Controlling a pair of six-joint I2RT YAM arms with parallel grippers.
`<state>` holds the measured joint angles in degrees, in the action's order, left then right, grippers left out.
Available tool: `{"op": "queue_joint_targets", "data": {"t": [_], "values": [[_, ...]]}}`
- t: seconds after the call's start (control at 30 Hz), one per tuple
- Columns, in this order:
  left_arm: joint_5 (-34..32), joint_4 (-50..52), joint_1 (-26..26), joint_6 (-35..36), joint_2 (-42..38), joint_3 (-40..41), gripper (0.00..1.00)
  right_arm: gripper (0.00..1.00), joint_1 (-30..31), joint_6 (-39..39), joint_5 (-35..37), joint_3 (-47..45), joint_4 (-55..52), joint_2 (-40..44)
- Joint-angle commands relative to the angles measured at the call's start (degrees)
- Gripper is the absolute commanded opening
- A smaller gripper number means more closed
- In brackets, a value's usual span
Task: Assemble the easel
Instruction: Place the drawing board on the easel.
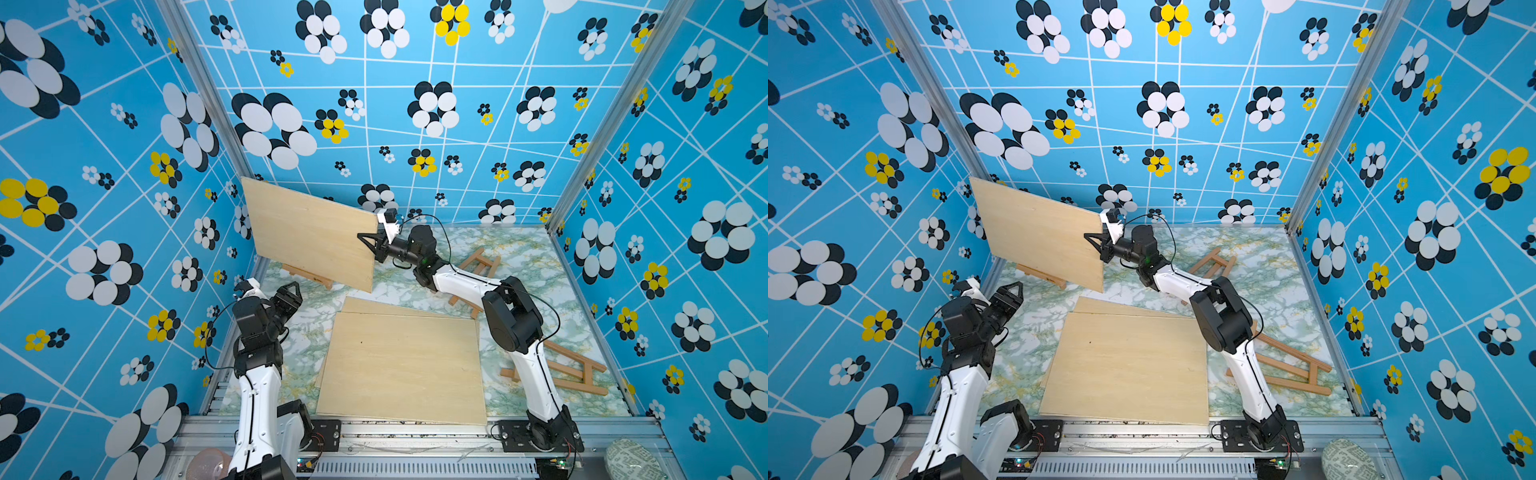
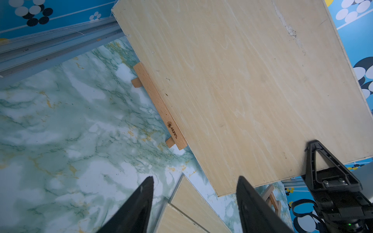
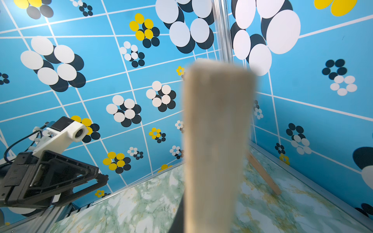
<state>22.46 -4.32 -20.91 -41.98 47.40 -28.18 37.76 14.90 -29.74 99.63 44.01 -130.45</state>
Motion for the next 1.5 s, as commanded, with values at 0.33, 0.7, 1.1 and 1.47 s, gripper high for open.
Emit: {"op": "queue_joint_targets", "data": {"t": [0.33, 0.7, 1.1, 1.47], "values": [[0.8, -1.0, -1.0, 2.0, -0.7, 0.2, 0.68, 0.0, -0.5, -5.1, 2.1, 3.6, -5.3, -5.6], [1.4, -0.9, -1.9, 2.6, -0.9, 0.9, 0.68, 0.0, -0.4, -4.6, 1.9, 8.8, -7.5, -8.3], [1.8, -2.2, -2.3, 2.4, -0.1, 1.5, 0.68, 0.0, -0.2, -4.7, 2.1, 13.5, -9.8, -11.0], [2.0, -2.6, -2.3, 2.7, 0.2, 1.8, 0.68, 0.0, 0.2, -4.0, 2.3, 18.3, -11.2, -14.3]]}}
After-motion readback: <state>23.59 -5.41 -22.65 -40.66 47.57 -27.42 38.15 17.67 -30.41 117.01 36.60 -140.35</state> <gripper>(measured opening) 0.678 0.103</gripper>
